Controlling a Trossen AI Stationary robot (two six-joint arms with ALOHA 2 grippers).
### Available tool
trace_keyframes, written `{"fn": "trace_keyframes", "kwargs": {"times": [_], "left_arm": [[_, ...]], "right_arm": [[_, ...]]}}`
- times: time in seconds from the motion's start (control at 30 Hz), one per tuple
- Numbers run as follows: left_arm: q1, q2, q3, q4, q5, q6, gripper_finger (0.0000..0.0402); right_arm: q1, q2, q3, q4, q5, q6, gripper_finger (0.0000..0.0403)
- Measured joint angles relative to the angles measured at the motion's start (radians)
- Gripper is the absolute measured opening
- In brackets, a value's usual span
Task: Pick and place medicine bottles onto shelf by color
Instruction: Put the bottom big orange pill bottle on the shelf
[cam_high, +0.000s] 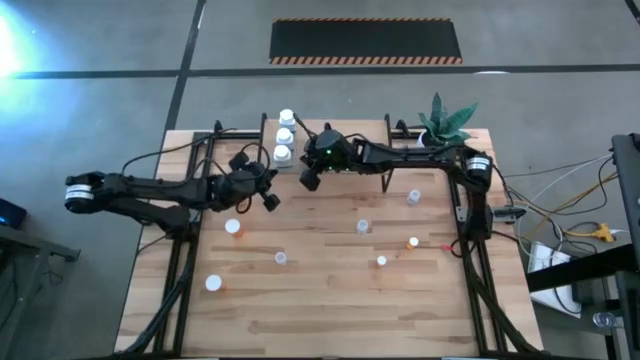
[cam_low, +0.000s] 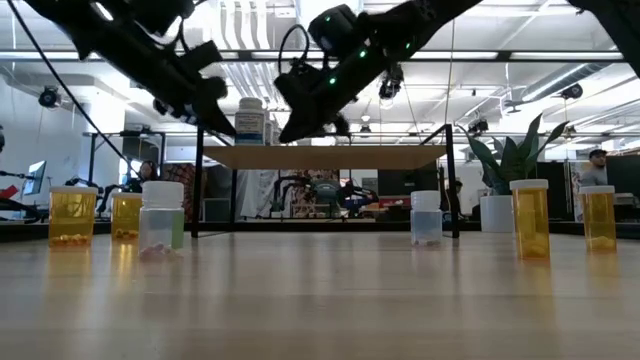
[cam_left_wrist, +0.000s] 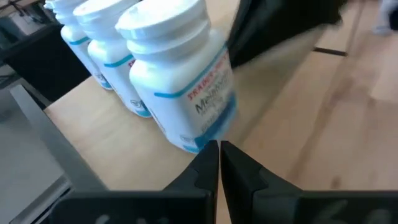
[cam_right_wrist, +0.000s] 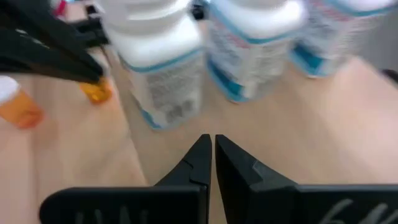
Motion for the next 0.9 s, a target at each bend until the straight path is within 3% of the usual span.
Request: {"fn": "trace_keyframes", "kwargs": {"times": [0.17,0.3,0.4,0.57,0.7,0.9], "left_arm": [[-0.087,-0.112,0.071,-0.243,0.034,-0.026,0.0000],[-0.213,-0.182,0.136,-0.461,0.129,-0.041,0.0000],[-0.319,-0.207,0.174,-0.604,0.182,-0.135,0.0000],[-0.466,-0.206,0.228,-0.850,0.314,-0.430,0.0000],[-0.561,-0.189,0.244,-1.036,0.435,-0.734,0.0000],[-0.712,-0.172,0.195,-1.103,0.648,-1.129,0.0000]], "right_arm": [[0.008,-0.103,-0.062,-0.076,0.100,-0.058,0.0013],[0.039,-0.170,-0.237,0.081,0.110,-0.043,0.0013],[0.084,-0.206,-0.374,0.227,0.107,-0.040,0.0013],[0.179,-0.243,-0.530,0.382,0.094,-0.062,0.0013],[0.248,-0.251,-0.580,0.432,0.090,-0.079,0.0013],[0.294,-0.239,-0.576,0.456,0.091,-0.081,0.0013]]}}
